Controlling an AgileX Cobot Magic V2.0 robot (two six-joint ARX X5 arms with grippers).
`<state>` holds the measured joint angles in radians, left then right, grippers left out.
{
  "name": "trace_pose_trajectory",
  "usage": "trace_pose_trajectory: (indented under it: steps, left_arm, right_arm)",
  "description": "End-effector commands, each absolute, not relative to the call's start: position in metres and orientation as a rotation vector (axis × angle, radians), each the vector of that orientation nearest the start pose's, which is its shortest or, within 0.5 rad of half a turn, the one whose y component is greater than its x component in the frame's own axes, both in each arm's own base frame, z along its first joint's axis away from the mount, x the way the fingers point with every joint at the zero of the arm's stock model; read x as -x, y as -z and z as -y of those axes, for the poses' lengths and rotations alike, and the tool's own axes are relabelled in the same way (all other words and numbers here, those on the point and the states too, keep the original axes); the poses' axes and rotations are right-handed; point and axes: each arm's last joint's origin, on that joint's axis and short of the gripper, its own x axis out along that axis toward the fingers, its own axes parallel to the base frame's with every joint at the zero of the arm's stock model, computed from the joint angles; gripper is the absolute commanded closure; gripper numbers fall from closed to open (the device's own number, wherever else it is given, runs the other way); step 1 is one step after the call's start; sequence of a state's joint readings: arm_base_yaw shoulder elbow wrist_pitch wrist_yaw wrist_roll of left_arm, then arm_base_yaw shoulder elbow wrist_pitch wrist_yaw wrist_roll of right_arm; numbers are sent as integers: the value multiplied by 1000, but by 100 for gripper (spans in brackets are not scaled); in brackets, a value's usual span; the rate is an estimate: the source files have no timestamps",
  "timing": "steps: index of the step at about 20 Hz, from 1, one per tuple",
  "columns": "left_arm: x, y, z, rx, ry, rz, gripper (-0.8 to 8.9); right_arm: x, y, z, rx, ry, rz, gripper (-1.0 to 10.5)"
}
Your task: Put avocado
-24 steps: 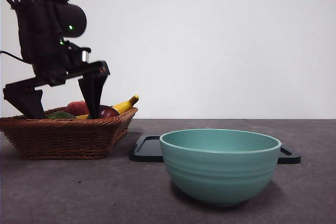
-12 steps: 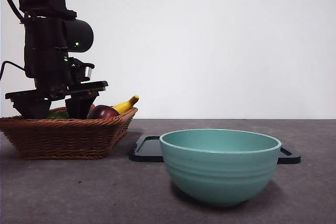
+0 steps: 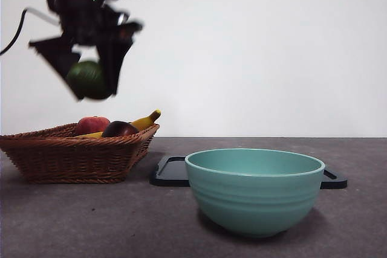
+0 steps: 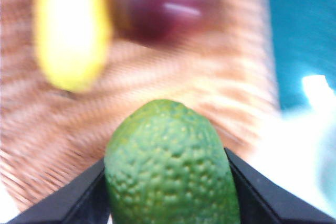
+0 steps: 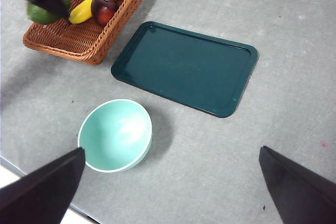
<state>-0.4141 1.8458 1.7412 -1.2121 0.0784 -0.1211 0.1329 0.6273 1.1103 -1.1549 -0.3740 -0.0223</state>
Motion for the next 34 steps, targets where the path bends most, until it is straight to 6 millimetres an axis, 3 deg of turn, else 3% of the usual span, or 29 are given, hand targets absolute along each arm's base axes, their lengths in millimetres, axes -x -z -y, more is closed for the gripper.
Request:
trace_pose_trajectory:
  steps: [1,5,9,13,17,24,30,34]
  left_arm:
    - [-309,-328,172,-154,426,-1246,598]
    - [-262,-344,214,-252,578,-1219,598]
    - [-227,-339,255,-336,694,-1231,598]
    - [-207,-324,289,-405,769,-1242,598]
    - [-202,-297,317,-459,803,-1271,598]
    - [-207,-246,348,-523,802,-1337,598]
    - [-214,-204,360,-585,771,-1426,598]
    - [-217,-188,363,-607,771,-1445,598]
  right_arm:
    - [-67,-371,-20,-64,-500,-648,294]
    - [-67,-371,-20,-65,-500,-648,294]
    - [-67,-371,-20,-64,-500,-648,294]
    - [-67,-371,-20,-65,-500,-649,294]
    - [-67,-371,-20,-65,-500,-649,294]
    - [-67,-371,-20,-66,-501,-649,294]
    - [-67,-371,-20,-66,-500,-649,294]
    - [-67,-371,-20,-66,-500,-649,294]
